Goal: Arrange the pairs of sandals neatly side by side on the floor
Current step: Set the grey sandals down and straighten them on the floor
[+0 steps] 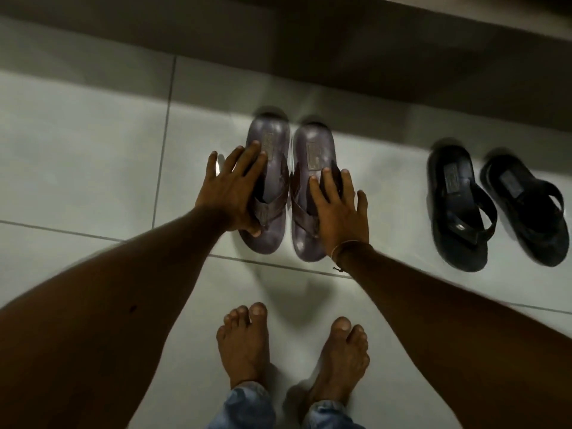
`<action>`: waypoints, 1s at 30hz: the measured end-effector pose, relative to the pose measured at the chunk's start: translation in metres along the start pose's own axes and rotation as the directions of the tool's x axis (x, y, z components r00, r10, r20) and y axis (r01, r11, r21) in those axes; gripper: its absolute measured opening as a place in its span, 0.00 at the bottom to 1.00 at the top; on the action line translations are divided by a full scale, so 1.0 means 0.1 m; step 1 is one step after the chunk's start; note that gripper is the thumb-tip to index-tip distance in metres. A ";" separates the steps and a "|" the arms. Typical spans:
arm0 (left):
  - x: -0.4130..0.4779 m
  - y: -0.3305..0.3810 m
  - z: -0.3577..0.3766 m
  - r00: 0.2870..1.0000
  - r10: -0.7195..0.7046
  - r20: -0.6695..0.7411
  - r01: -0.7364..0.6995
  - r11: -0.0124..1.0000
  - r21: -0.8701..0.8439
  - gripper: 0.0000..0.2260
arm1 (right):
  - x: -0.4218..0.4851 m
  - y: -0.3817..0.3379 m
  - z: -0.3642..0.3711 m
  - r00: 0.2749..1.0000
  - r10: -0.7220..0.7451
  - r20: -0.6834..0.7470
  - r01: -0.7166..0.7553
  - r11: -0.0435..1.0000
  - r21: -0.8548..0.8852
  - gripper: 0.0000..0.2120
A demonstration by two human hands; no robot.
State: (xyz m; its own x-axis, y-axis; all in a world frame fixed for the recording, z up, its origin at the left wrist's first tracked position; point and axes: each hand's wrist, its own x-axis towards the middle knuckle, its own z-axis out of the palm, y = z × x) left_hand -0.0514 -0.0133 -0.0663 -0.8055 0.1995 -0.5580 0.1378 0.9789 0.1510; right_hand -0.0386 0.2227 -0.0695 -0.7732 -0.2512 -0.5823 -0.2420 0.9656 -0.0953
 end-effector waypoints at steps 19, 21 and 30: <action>0.15 -0.03 -0.19 0.997 0.033 0.063 -0.045 0.979 0.198 0.72 | 0.13 -0.22 -0.03 0.997 0.073 -0.040 -0.071 0.997 0.032 0.49; 0.09 0.06 -0.29 0.998 0.028 0.060 -0.041 0.974 0.224 0.71 | 0.00 -0.20 -0.18 1.000 0.022 -0.022 -0.021 0.998 0.053 0.50; -0.42 1.71 -0.76 0.967 0.188 0.171 -0.212 0.968 0.138 0.66 | -1.55 1.48 -0.54 0.973 0.229 0.040 -0.229 0.973 0.017 0.51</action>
State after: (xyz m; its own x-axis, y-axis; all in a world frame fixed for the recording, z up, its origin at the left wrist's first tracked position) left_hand -0.0375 0.1423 0.0452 -0.6548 0.3845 -0.6508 0.3835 0.9109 0.1523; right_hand 0.0139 0.4006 0.0508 -0.7842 -0.0210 -0.6201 -0.0480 0.9985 0.0268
